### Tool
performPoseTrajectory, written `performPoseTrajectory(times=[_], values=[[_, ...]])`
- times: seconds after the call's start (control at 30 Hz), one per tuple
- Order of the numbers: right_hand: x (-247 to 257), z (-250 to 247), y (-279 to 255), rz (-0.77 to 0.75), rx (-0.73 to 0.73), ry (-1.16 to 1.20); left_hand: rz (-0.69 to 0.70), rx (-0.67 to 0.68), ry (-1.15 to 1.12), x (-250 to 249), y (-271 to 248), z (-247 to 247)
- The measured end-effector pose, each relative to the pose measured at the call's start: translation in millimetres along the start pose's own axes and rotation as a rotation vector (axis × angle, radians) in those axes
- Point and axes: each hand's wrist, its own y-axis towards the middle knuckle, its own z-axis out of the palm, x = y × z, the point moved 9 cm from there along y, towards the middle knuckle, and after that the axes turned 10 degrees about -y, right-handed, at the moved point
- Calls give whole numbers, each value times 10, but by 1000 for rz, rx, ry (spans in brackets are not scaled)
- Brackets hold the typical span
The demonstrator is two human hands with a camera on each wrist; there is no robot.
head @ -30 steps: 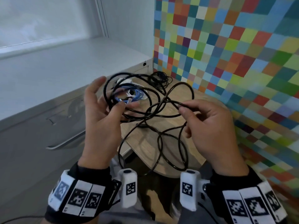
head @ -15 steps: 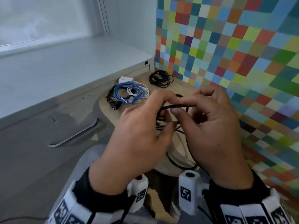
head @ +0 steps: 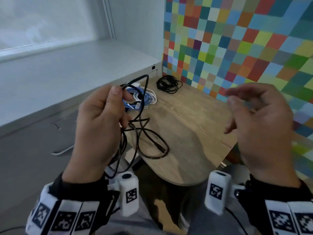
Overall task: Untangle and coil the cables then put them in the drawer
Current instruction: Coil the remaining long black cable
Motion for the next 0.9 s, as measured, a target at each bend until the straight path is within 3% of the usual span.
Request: performPoseTrajectory(times=[0.13,0.23,0.37,0.43,0.53,0.6,0.7,0.8,0.9], values=[[120,529,-230,31,294,-23,-3,184,-163,-52,-88,272],[90,717,-286,52,353,16,14,322,-254,-158,-165,410],[75,700,-235,7,372,-78,77,377,-310,-268,-207,424],[27,594,-187,53,325,-50,77,375,-292,-265,-198,406],[5,307,-76,89,87,133,20,298,-141,-146,-148,362],[92,117,-29,-20,-80,185,-5,233,-28,-56,-112,308],[173,-111,-9,-202,-245,63,-31,183,106,99,-58,221],[43,-191,44,-166,-264,3,-140,156,188,303,-18,120],[-96,-97,84,-84,-154,-102,-277,176,194,498,-17,55]])
